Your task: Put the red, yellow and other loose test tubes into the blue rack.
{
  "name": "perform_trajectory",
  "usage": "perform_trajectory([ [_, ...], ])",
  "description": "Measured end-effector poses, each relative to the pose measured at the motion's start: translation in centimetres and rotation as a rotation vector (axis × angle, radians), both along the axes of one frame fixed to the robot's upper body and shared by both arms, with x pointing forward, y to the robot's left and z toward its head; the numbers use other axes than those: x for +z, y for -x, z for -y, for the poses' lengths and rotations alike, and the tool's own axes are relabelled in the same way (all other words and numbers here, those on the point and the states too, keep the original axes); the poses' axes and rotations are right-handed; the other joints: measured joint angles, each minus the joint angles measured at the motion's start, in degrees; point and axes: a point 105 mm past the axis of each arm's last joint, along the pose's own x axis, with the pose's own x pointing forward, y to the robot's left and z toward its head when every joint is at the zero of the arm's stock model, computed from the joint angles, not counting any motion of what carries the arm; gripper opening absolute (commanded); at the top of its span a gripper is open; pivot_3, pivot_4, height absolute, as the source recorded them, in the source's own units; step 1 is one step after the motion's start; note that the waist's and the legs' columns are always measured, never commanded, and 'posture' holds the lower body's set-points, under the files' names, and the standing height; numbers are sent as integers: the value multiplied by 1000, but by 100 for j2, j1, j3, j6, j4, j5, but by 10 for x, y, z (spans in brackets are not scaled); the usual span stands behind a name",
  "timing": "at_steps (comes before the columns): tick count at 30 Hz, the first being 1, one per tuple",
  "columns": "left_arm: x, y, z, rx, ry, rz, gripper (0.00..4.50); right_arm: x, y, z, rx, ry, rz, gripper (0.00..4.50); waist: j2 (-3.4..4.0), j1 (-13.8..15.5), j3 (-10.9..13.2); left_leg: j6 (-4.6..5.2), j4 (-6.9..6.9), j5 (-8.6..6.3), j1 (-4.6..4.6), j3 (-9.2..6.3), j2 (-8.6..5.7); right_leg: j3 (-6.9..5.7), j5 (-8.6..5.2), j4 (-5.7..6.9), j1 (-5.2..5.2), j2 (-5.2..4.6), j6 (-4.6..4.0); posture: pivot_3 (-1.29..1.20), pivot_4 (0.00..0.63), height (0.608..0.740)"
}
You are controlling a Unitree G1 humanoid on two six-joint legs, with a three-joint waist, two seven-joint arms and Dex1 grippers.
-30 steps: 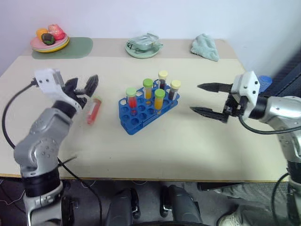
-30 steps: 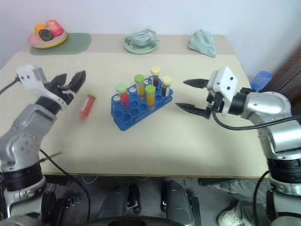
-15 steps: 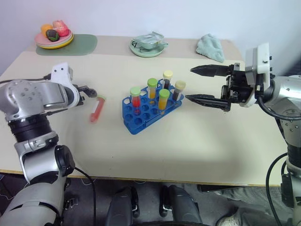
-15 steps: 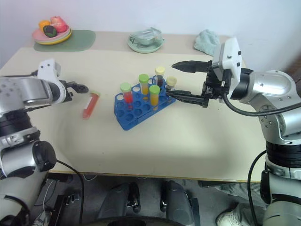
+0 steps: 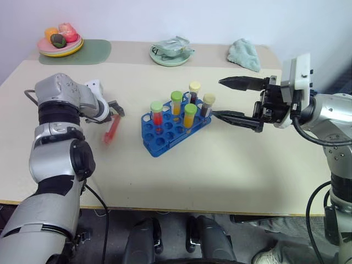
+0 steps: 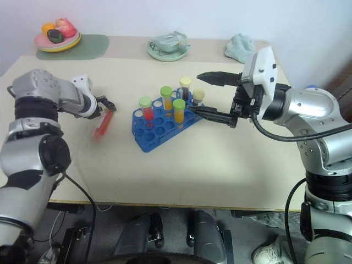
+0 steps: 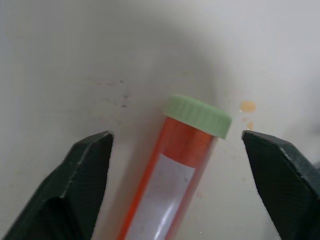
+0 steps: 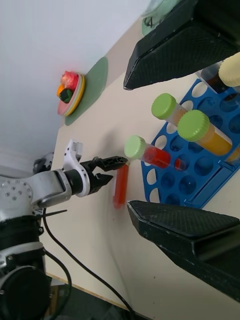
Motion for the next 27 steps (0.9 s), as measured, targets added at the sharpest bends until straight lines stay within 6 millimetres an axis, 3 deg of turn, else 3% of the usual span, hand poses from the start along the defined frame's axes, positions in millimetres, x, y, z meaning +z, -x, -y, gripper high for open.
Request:
perform_trajectory([
  [3, -5, 2, 0, -27, -21, -32, 1359, -2, 0, 0, -7, -2, -9, 3656, 0, -1, 0, 0, 0, 0, -1, 2, 0, 1, 0, 0, -2, 0, 0, 0, 150, 740],
  [5, -5, 2, 1, -45, -25, -36, 778, -3, 0, 0, -13, -2, -13, 3656, 0, -5, 0, 0, 1, 0, -1, 2, 0, 2, 0, 1, -3, -1, 0, 0, 150, 740],
  [12, -2, 15, -11, -94, 33, -53, 778, -8, 0, 1, -24, -4, -24, 3656, 0, -38, 1, 1, 0, 1, -5, 8, 1, 7, 0, 10, -15, 0, -1, 0, 150, 740],
  [16, -7, 60, -30, -264, 156, 27, 778, -11, -1, 5, -50, -25, -31, 3656, -4, -170, 4, -2, -2, 3, -5, 15, 3, 21, -2, 30, -29, -6, -2, 0, 150, 740],
  [20, -1, 107, -8, -534, 202, 150, 778, -13, -3, 9, -76, -59, -40, 3656, -3, -130, 6, -4, 14, 2, -6, 7, 1, 17, -4, 33, -20, -13, -2, 0, 150, 740],
  [23, 27, 130, 26, -756, 310, 465, 778, -19, -3, 9, -86, -85, -63, 3656, -2, -40, 7, -24, 16, -6, -2, 2, -4, 13, -5, 18, -10, -26, -27, 0, 150, 740],
  [27, 53, 137, 38, -844, 286, 813, 778, -29, -2, 10, -113, -101, -95, 3656, -3, 13, 5, -27, 15, -4, 1, -1, -8, 7, -3, 10, -3, -29, -40, 0, 150, 740],
])
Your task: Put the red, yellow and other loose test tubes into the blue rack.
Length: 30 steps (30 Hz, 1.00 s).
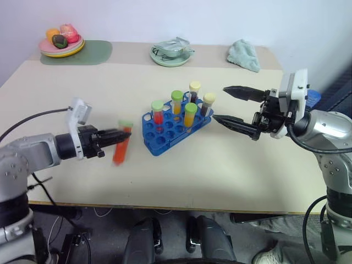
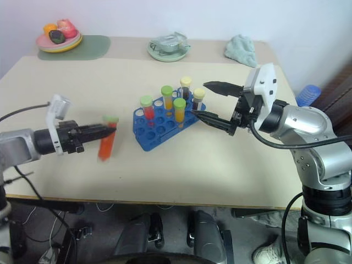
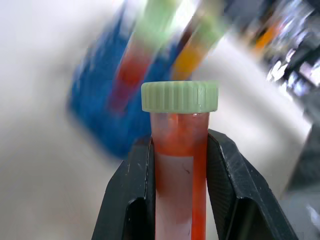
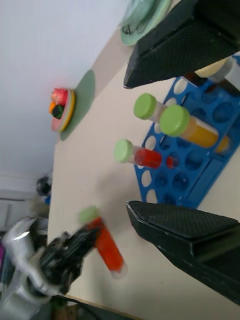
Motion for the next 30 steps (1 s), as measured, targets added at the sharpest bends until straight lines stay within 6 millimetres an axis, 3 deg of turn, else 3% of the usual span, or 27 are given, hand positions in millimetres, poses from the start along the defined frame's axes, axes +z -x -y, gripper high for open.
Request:
perform_trajectory([
  [4, 17, -11, 15, 13, 11, 272, 778, -14, 4, 6, -53, -8, -56, 3656, 3, 22, -2, 19, -6, -10, -2, 0, -6, -2, 7, -11, 6, 0, 17, 0, 150, 740],
  [11, 7, -37, 58, -72, 95, 456, 778, -32, 18, 16, -168, -6, -96, 3656, 3, 15, -3, 52, -4, -8, -1, 1, -9, -5, 4, -13, 12, 6, 36, 0, 150, 740],
  [19, 1, -55, 84, -170, 188, 474, 778, -44, 31, 19, -274, -22, -112, 3656, 2, 11, -4, 69, -2, -16, -1, -23, -7, -7, -5, -14, 22, 21, 47, 0, 150, 740],
  [25, -20, -68, 99, -240, 194, 428, 778, -44, 43, 8, -316, -59, -93, 3656, 1, 3, -5, 77, 2, -21, 0, -27, -8, -10, -6, -14, 25, 22, 48, 0, 150, 740],
  [30, -35, -75, 107, -284, 186, 407, 778, -45, 42, 10, -359, -75, -93, 3656, 1, 1, -5, 80, 3, -22, -1, -32, -8, -12, -6, -14, 26, 24, 48, 0, 150, 740],
])
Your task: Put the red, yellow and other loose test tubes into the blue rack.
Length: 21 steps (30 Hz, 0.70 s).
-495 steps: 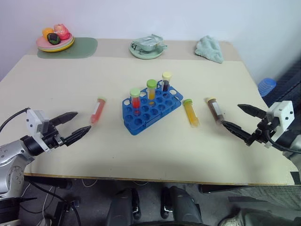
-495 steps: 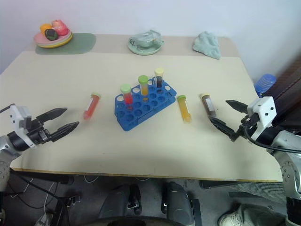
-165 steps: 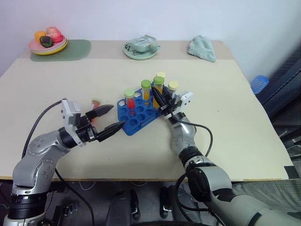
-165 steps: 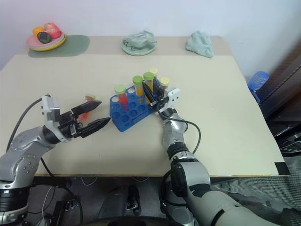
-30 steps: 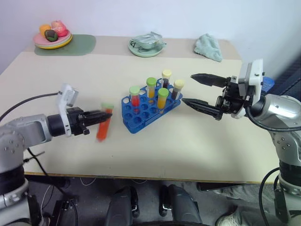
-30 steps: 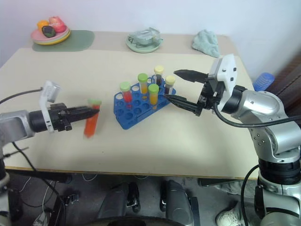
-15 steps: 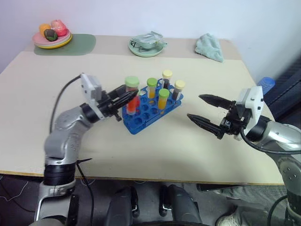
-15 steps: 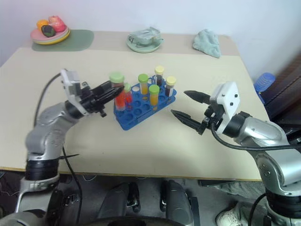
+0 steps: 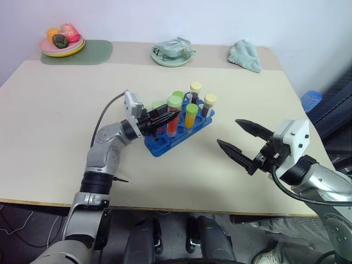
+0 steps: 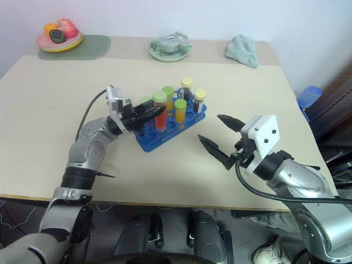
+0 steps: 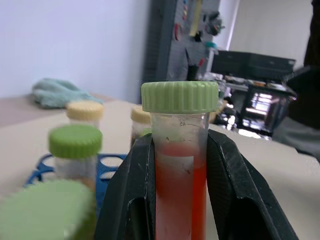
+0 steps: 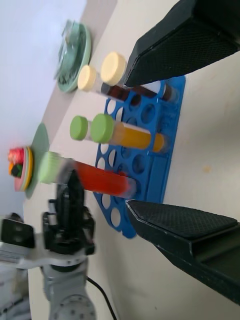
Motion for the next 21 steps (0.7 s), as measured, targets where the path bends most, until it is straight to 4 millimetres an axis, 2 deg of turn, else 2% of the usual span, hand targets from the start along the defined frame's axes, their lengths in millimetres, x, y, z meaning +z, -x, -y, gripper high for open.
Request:
perform_trajectory([
  [8, -1, -7, 5, -16, -43, 53, 778, -2, -2, 2, -34, -3, 4, 3656, 0, -8, -2, 2, 0, -1, 2, -7, -1, -4, 0, 0, 5, 1, 0, 0, 150, 740],
  [21, -6, 10, -1, -93, -74, 47, 778, 0, -2, 1, -47, -1, 22, 3656, 2, -7, -9, 2, 2, -1, 6, -17, -1, -7, -1, -1, 15, 2, 0, 0, 150, 740],
])
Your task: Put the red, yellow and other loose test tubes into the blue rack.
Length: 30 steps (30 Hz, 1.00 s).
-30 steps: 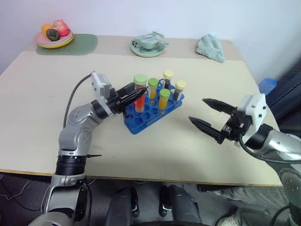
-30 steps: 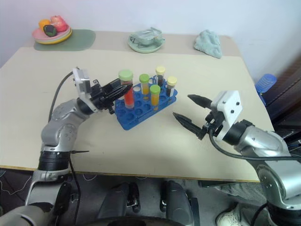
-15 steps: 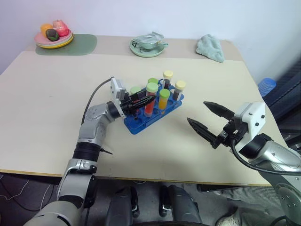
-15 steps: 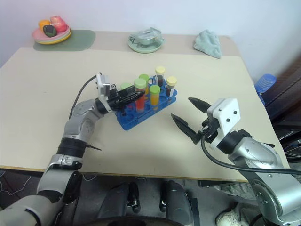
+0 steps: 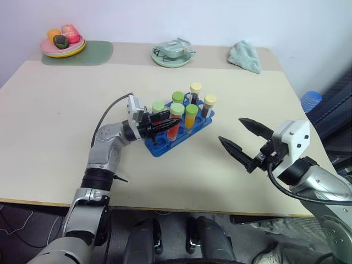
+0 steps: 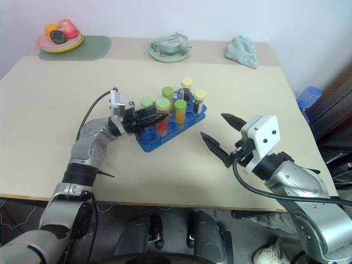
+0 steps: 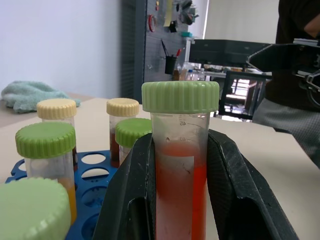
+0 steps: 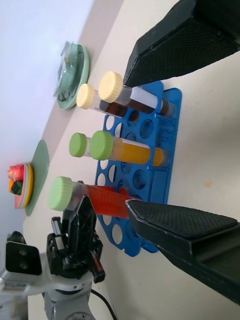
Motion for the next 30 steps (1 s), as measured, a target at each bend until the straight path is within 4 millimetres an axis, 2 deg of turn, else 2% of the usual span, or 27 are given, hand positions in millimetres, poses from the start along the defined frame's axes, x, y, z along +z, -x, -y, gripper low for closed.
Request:
perform_trajectory([
  [6, -1, -10, 0, 70, -14, 7, 778, 2, 0, -1, 8, -6, 5, 3656, 0, 1, -5, 0, 1, 0, 2, -2, 0, -2, 0, 1, 3, 0, 0, 0, 150, 740],
  [8, -11, -12, 2, 77, -45, -21, 778, 2, 0, -1, 8, -6, 7, 3656, 2, -10, -6, 0, 1, 0, 2, -2, 0, -2, 0, 1, 2, 1, 0, 0, 150, 740],
  [19, -14, -7, 1, 45, -33, -56, 778, -3, 2, 1, 5, -4, -16, 3656, 2, -3, -8, 0, 1, 0, 1, -5, 0, -4, 0, 1, 3, 1, 0, 0, 150, 740],
  [20, -13, -7, 0, 43, -28, -62, 1790, -4, 3, 2, 5, -4, -17, 3656, 2, -9, -8, 0, 0, 0, 1, -5, 0, -4, 0, 0, 3, 1, 0, 0, 150, 740],
  [22, -18, -4, 0, 44, -33, -71, 2571, -4, 3, 2, 4, -4, -17, 3656, 2, -10, -8, 0, 0, 0, 1, -5, 0, -4, -1, 1, 3, 1, 1, 0, 150, 740],
  [25, -29, -2, 0, 92, -57, -85, 2571, -4, 3, 2, 7, -4, -18, 3656, 2, -5, -7, 0, 0, 0, 0, -6, 0, -4, -1, 1, 3, 0, 1, 0, 150, 740],
  [30, -24, 14, -4, 103, -86, -14, 2571, -3, 4, 4, 14, 3, -16, 3656, 2, -5, -7, 0, 0, 0, 0, -7, 0, -4, -1, 1, 2, 0, 1, 0, 150, 740],
])
